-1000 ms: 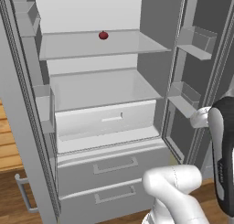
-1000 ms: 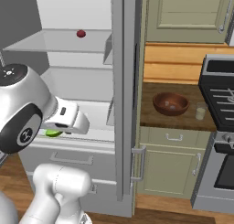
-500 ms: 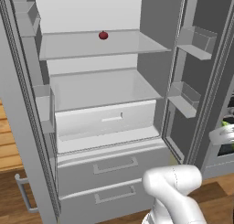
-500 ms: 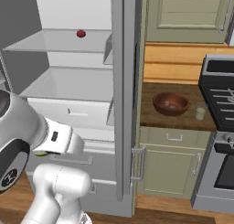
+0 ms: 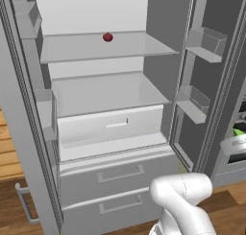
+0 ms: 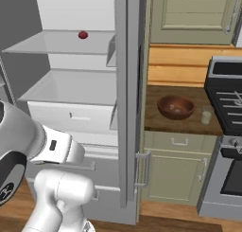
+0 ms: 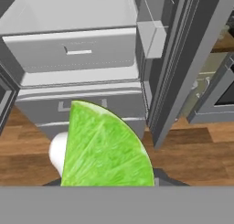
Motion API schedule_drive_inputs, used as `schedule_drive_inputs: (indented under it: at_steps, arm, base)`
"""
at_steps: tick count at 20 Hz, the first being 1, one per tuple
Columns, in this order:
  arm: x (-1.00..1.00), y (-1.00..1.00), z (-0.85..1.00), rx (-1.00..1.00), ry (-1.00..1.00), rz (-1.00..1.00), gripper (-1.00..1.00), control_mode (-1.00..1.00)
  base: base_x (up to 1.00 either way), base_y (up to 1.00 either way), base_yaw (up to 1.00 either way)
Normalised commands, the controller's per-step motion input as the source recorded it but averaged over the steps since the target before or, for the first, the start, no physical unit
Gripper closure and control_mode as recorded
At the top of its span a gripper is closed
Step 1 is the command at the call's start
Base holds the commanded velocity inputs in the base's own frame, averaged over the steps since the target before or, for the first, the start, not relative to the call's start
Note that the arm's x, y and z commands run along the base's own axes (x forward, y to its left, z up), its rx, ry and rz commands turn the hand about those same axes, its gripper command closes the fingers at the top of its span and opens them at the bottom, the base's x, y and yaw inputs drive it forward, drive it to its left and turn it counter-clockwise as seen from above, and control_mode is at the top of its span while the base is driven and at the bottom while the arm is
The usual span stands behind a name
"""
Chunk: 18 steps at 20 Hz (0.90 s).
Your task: Grab a lemon wedge from the fridge and one ice cube from the ice bowl, and put them in the glass of lemonade.
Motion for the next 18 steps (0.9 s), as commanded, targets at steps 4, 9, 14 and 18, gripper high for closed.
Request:
schedule_drive_inputs:
  at_steps: [4,9,14,18]
  arm:
    - [0.00,0.00,0.00,0.00,0.00,0.00,1.00,1.00]
    - [0.00,0.00,0.00,0.00,0.00,0.00,1.00,1.00]
    - [0.00,0.00,0.00,0.00,0.00,0.00,1.00,1.00]
    - [0.00,0.00,0.00,0.00,0.00,0.00,1.00,1.00]
  base:
    - [-0.02,-0.01,-0.14]
    - [-0.02,-0.28,-0.29]
    - [-0.03,-0.51,-0.46]
    - [0.00,-0.78,-0.57]
